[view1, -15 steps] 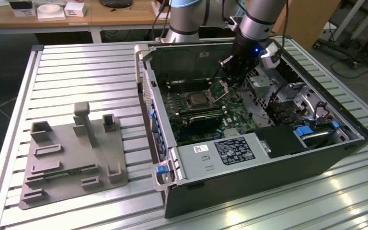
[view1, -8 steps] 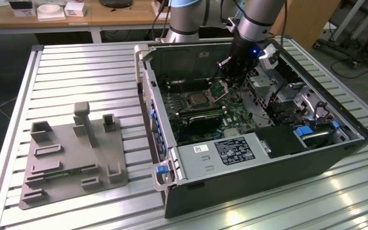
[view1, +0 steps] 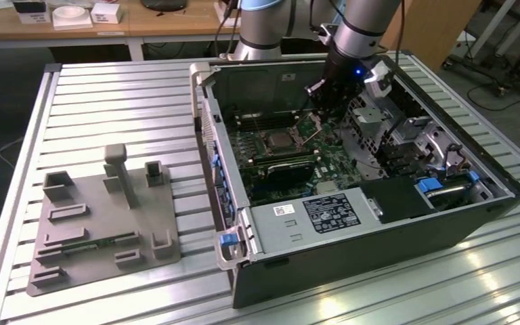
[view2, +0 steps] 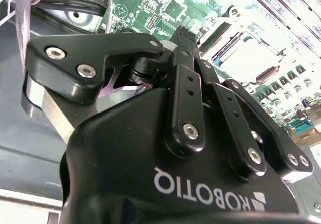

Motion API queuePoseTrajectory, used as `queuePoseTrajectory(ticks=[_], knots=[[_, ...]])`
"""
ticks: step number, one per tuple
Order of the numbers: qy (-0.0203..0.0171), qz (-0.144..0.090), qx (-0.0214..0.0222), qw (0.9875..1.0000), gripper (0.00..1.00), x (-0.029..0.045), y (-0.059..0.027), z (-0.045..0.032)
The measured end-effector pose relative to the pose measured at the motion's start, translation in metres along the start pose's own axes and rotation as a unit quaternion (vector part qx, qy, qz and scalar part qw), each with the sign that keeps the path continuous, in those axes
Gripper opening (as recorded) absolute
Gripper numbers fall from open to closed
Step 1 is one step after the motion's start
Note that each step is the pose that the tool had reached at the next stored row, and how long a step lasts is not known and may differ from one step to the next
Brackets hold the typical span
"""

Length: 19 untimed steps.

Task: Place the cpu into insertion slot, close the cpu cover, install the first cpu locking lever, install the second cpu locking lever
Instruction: 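Close the cpu cover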

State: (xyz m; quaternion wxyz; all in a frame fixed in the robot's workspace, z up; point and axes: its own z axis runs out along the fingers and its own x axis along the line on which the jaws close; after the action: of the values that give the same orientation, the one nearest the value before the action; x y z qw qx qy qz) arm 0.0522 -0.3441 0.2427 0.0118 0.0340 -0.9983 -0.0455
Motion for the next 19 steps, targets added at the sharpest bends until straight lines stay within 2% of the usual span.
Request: queuePoseTrajectory(ticks=[9,17,19], knots=[[0.0002,0.0,0.0,1.0,0.1,0.0065,0.0006,-0.001],[0.0002,0.0,-0.0001,1.0,0.1,0.0205,0.0016,-0.0006],[0.0002,0.0,0.0,1.0,0.1,0.0221,0.0017,-0.0006]])
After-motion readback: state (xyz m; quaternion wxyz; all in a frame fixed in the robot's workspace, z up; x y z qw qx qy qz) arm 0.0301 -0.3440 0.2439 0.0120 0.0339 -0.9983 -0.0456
